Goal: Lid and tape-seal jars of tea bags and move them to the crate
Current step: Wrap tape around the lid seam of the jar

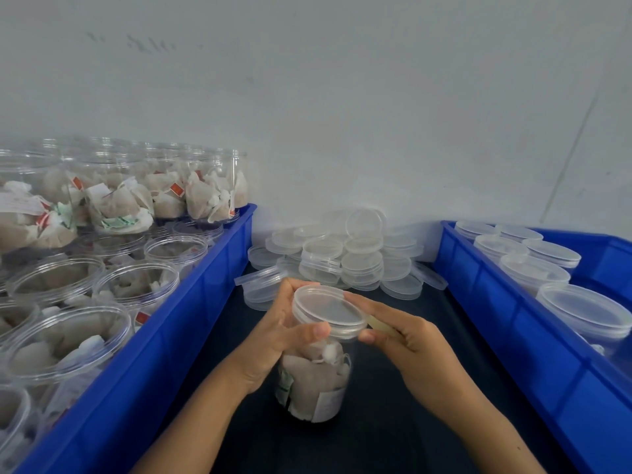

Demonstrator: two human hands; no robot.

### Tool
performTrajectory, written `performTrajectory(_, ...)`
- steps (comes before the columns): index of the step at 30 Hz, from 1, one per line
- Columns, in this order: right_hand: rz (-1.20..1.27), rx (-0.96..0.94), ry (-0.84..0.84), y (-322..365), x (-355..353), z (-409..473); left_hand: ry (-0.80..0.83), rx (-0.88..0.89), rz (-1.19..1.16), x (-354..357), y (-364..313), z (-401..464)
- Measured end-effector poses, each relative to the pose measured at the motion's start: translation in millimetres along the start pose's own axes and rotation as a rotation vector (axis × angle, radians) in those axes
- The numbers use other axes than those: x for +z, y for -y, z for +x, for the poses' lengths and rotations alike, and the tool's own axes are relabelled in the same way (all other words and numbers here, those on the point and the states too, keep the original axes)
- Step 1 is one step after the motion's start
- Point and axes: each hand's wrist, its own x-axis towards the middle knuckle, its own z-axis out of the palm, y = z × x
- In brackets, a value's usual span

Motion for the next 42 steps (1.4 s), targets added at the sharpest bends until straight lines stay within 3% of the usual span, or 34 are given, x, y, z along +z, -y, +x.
performTrajectory(6, -0.074, 0.067, -0.158, 5, 13, -5, -0.12, 0.132, 0.251, 5, -7, -5)
performTrajectory(9, -0.17, 0.046, -0.181, 13, 21, -9, -0.287, 0.171, 0.372, 24, -1, -8)
performTrajectory(14, -0.117, -0.016, -0.124, 8, 26, -10, -0.403, 0.201, 0.325, 30, 2, -4)
performTrajectory(19, 0.105, -0.044, 0.017, 4, 16, -5, -0.357, 0.199, 0.26, 23, -3, -1)
performTrajectory(30, -0.141, 0.109, 0.048, 8, -4, -3, -0.21, 0.178, 0.127, 11, 6, 1)
performTrajectory(42, -0.024, 0.068, 0.107, 1, -7, -3, 0.012, 0.062, -0.045, 2, 6, 1)
